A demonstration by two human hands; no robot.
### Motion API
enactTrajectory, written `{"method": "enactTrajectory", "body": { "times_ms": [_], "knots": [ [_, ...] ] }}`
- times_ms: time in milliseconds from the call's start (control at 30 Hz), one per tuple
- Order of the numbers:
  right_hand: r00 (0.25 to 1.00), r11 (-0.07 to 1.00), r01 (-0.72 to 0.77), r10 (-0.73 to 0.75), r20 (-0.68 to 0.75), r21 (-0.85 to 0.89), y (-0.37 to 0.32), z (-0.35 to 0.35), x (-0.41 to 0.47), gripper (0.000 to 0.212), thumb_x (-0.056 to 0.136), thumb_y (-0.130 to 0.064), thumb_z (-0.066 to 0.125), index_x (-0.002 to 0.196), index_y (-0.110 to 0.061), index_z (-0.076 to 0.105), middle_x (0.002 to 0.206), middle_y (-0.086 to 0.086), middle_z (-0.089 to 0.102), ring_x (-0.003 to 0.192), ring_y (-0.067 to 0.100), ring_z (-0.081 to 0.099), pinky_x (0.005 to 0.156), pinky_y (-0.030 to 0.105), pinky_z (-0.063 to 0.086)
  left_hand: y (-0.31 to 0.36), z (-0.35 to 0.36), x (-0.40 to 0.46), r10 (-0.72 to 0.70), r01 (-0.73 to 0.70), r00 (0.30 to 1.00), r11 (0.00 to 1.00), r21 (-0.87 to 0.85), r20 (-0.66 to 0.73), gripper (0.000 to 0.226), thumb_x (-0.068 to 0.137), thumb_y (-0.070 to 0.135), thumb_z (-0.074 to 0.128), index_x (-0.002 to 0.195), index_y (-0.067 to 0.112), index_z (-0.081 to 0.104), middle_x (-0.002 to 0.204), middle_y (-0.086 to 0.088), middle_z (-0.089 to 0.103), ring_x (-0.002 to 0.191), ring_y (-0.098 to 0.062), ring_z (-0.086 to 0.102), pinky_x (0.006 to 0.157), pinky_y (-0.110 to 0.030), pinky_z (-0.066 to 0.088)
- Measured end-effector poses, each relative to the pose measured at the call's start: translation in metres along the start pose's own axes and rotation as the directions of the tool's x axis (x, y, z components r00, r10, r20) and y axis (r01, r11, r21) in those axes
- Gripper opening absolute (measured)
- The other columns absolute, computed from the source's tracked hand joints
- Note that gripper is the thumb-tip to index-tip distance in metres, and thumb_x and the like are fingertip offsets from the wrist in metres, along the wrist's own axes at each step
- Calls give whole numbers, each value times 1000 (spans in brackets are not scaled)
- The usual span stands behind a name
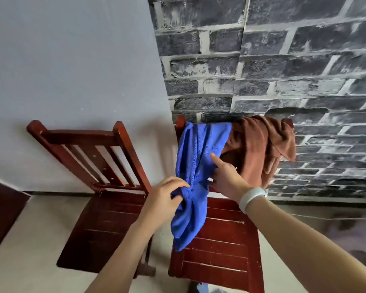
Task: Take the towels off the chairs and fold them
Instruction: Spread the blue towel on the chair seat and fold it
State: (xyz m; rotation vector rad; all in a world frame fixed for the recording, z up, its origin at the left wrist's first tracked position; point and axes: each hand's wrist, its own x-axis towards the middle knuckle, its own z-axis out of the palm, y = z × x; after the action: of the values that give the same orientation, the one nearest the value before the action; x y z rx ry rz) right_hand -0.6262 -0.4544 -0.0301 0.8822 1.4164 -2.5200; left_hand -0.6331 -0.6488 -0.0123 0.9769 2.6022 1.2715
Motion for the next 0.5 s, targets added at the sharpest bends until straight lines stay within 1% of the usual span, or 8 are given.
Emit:
{"method": "enactTrajectory", "body": {
  "times_ms": [100, 167, 233, 300, 333, 400, 433, 500],
  "knots": [
    [981, 974, 194, -190, 38, -115, -15, 21, -2, 7, 89, -9, 52, 92, -9, 59, 81, 5, 67, 83, 22, 62, 70, 33, 52, 0, 3, -12, -12, 13, 997, 1000, 10, -73, 39, 66, -11, 54, 95, 11, 69, 97, 11, 61, 89, 1, 57, 78, -6, 42],
    [946, 919, 323, -323, 39, -228, -38, 40, -8, 16, 80, -17, 61, 90, -6, 55, 85, 12, 58, 86, 23, 55, 79, 41, 47, 3, 1, -11, -44, 43, 985, 999, -8, -170, 42, 68, -15, 56, 99, 11, 68, 97, 4, 63, 86, 5, 56, 74, -7, 43],
    [911, 861, 409, -404, 83, -301, -65, 56, -19, 32, 67, -29, 63, 87, -7, 51, 86, 10, 48, 80, 21, 47, 74, 39, 41, 12, -7, -5, -130, 111, 963, 990, -92, -234, 45, 72, -16, 54, 103, 13, 67, 98, 5, 64, 85, 12, 56, 76, -6, 44],
    [879, 837, 477, -450, 156, -268, -91, 63, -35, 38, 64, -29, 63, 84, 0, 52, 85, 12, 49, 79, 23, 49, 74, 39, 42, 25, -17, 5, -300, 213, 925, 917, -337, -232, 43, 75, -17, 47, 102, 11, 67, 93, 8, 67, 83, 9, 60, 76, -9, 46],
    [868, 838, 495, -462, 184, -231, -103, 63, -45, 33, 67, -26, 64, 84, 1, 54, 81, 15, 53, 78, 24, 54, 75, 37, 45, 34, -22, 11, -384, 237, 905, 813, -532, -184, 40, 76, -15, 45, 99, 9, 67, 87, 6, 69, 80, 2, 63, 72, -11, 49],
    [836, 839, 527, -484, 257, -133, -117, 54, -64, 11, 82, -11, 57, 81, -1, 60, 74, 11, 66, 71, 21, 64, 71, 29, 53, 50, -28, 21, -477, 228, 878, 466, -855, -26, 24, 77, -4, 48, 90, 6, 65, 78, -4, 71, 77, -15, 67, 67, -21, 53],
    [820, 838, 536, -488, 299, -103, -119, 46, -74, 10, 85, -6, 54, 81, -4, 62, 72, 6, 69, 69, 17, 65, 68, 27, 54, 57, -28, 24, -506, 243, 860, 288, -926, 68, 14, 82, 5, 50, 87, 5, 62, 77, -7, 70, 75, -20, 68, 67, -27, 55],
    [802, 817, 559, -491, 339, -138, -111, 26, -87, 8, 80, -8, 57, 85, -8, 63, 80, 5, 68, 75, 15, 64, 73, 27, 52, 60, -19, 31, -550, 373, 770, -23, -928, 323, 19, 90, 21, 50, 88, 5, 58, 78, -12, 70, 74, -24, 69, 73, -39, 56]
  ]
}}
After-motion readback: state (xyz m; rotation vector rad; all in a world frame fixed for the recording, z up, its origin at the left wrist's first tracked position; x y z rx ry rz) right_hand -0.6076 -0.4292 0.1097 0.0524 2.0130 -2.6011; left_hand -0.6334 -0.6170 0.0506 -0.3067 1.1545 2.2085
